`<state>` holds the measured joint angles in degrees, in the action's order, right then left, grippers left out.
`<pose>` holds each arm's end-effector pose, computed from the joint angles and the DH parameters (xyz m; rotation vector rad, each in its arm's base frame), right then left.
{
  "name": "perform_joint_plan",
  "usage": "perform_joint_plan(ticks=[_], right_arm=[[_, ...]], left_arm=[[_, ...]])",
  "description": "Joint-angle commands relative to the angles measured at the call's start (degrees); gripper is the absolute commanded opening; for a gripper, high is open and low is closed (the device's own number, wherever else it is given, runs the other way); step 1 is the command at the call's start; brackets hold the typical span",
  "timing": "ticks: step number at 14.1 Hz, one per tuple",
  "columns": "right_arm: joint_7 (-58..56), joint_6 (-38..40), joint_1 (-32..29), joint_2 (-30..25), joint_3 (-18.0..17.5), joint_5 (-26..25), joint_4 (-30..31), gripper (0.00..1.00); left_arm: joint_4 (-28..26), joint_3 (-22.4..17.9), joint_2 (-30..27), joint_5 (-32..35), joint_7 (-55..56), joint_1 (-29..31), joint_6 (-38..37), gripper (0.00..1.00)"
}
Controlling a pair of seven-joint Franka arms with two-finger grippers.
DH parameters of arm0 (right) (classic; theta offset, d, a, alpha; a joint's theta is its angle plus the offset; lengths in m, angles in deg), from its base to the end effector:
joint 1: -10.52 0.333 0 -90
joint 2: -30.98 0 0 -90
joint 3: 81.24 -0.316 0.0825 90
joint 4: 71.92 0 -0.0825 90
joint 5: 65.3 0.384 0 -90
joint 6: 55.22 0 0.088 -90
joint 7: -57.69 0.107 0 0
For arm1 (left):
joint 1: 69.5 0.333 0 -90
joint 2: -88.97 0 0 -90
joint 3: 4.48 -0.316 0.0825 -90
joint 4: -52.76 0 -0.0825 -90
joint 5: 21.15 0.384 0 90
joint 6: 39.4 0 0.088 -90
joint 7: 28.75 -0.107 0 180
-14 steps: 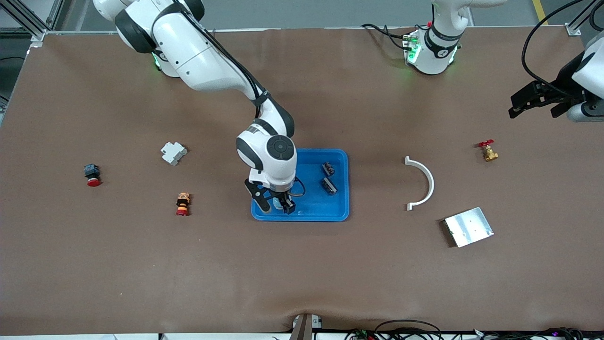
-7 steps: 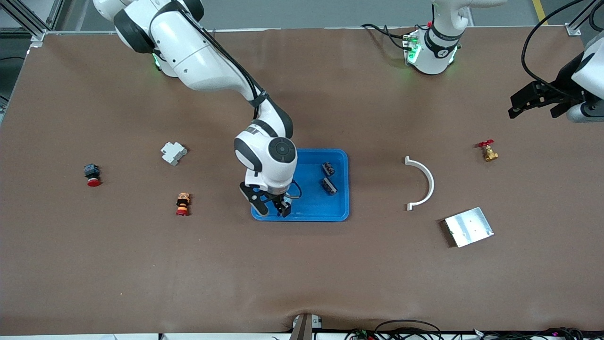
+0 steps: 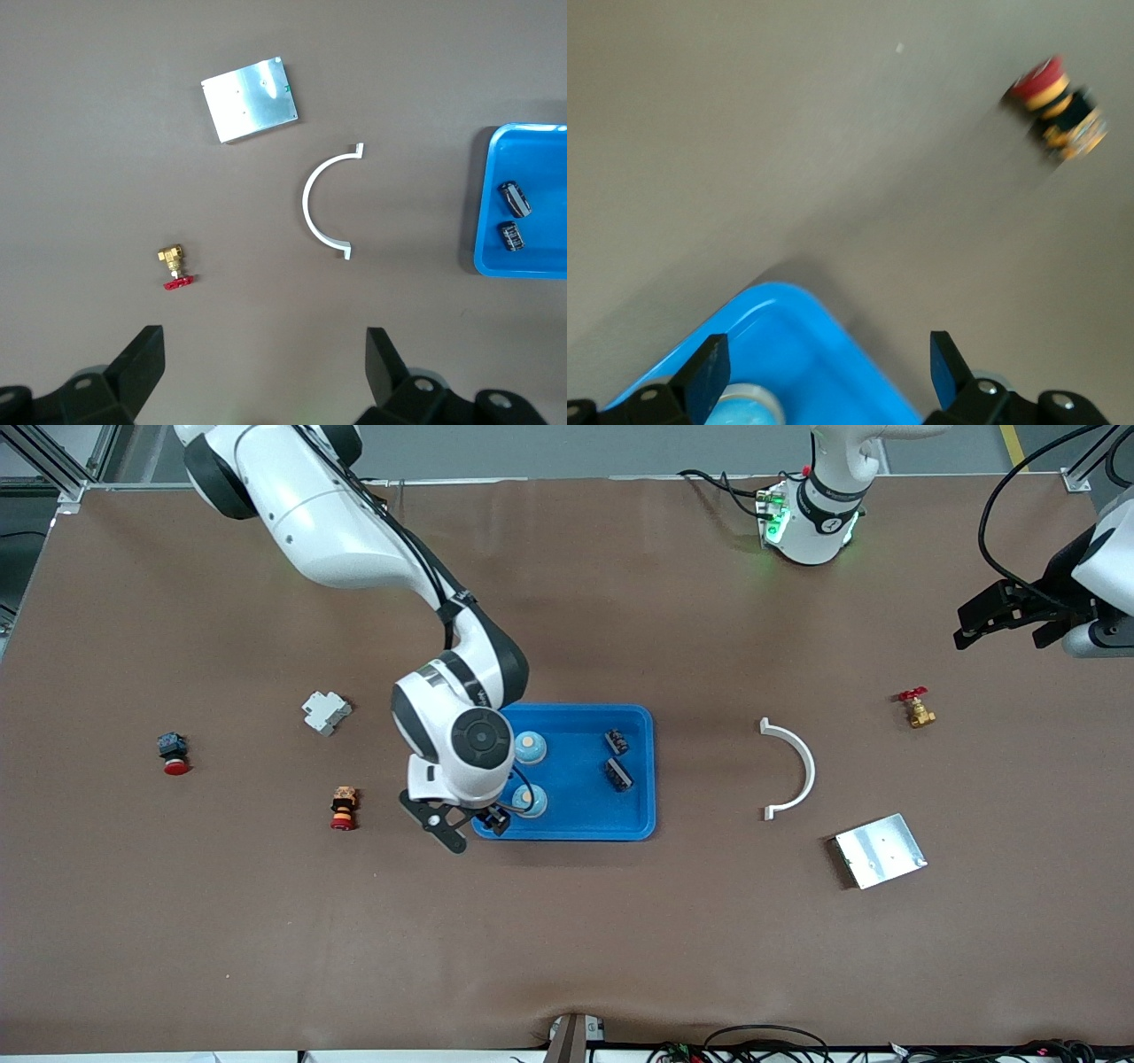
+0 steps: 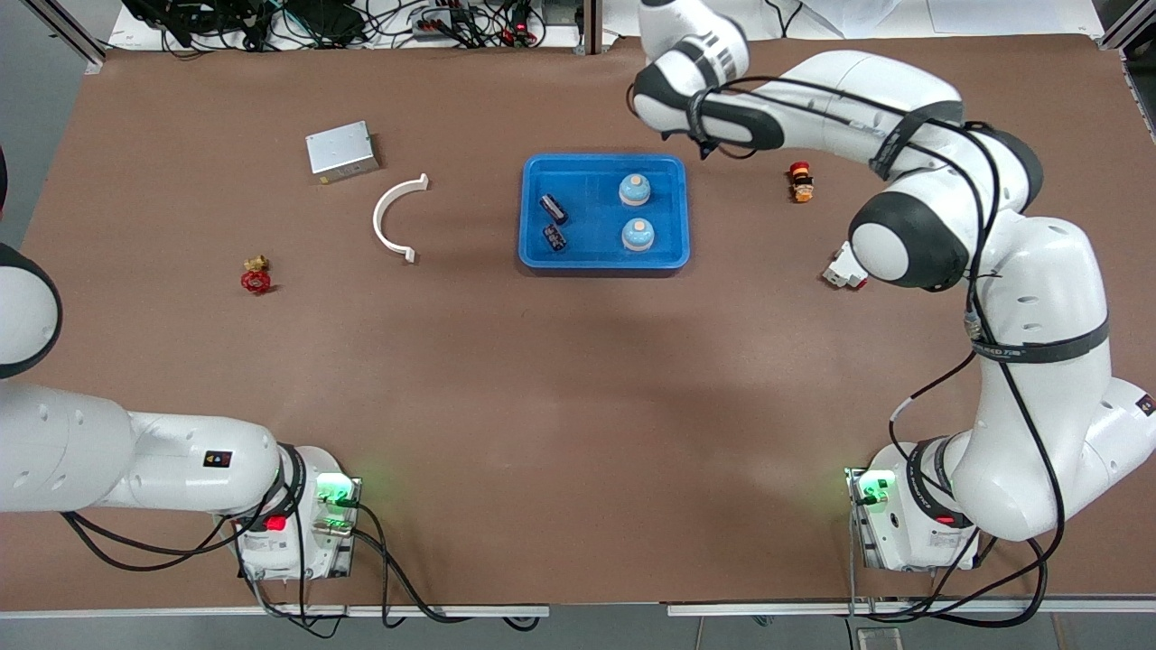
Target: Place electrolytic capacitor and blue bell in tray
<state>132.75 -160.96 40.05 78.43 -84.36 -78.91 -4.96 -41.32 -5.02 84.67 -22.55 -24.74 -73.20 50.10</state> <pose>0.6423 0.3762 0.2852 2.7489 -0.9615 0.0858 0.5288 -0.0316 0.6309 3.1167 0.0228 -0.0101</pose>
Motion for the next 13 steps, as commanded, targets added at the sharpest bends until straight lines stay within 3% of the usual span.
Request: perform_joint_plan(ticks=[1,4,8,13], right_arm=[[-8.1,2.6,-2.1,-4.9,0.0,0.4,0.9,1.0],[-21.3,7.3,-8.9,-9.4,-0.5,1.1,1.5,1.0],[-34.9,7.7,-14.5,-12.9,-0.5,1.4,2.6,1.0],[-36.1,7.7,-17.9,-14.7,-0.2,1.2,3.2,1.0]], left_arm=[[1.8,-0.1,0.7,-0.5,-0.5,-0.1,-1.3,1.0],[1.8,-0.1,0.7,-0.5,-0.5,-0.2,-1.3,1.0],[1.8,-0.1,0.7,-0.4,-0.6,0.0,-1.3,1.0],[1.8,-0.1,0.7,-0.6,-0.6,-0.1,-1.4,1.0]])
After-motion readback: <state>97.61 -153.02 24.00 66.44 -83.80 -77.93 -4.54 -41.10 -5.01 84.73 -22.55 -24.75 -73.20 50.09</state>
